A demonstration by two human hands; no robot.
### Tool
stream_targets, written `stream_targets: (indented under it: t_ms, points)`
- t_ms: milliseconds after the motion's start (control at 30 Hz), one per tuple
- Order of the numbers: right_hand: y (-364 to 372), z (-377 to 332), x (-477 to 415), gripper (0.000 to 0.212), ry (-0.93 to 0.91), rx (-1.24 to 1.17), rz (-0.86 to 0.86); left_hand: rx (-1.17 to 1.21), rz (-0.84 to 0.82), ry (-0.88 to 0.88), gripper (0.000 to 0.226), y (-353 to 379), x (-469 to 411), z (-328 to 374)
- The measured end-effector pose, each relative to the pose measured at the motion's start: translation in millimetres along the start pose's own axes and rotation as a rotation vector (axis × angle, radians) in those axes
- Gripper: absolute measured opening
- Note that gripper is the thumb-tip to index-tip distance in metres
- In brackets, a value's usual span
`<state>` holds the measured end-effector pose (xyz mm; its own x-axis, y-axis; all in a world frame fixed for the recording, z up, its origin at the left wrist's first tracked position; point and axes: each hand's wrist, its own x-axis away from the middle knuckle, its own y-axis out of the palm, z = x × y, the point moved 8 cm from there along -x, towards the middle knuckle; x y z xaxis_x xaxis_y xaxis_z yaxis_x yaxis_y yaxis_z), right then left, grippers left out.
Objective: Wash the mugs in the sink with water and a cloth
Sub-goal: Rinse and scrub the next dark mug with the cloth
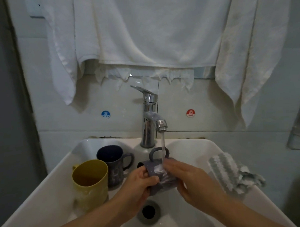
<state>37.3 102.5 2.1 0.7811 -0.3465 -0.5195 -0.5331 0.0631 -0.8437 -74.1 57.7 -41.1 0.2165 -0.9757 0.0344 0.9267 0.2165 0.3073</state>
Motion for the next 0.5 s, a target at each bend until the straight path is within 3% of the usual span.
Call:
stream_targets:
  t_ms: [133, 233, 400, 500]
  points:
    - [11, -16, -5, 0.064, -0.086, -0.047, -0.071, -0.043, -0.052, 0.031, 0.031, 8, 5, 5]
    - [-6, 11, -1, 0.056, 0.077, 0.018, 0.010, 0.004, 0.003, 0.002, 0.033, 2, 3, 0]
    - [11, -20, -4, 0.062, -0.062, -0.083, -0.115, -0.045, -0.049, 0.027, 0.036, 8, 6, 3]
    - [-1, -9, -3, 0.058, -0.007, -0.014, 0.033, -0.047, -0.025, 0.030, 0.040, 9, 6, 3]
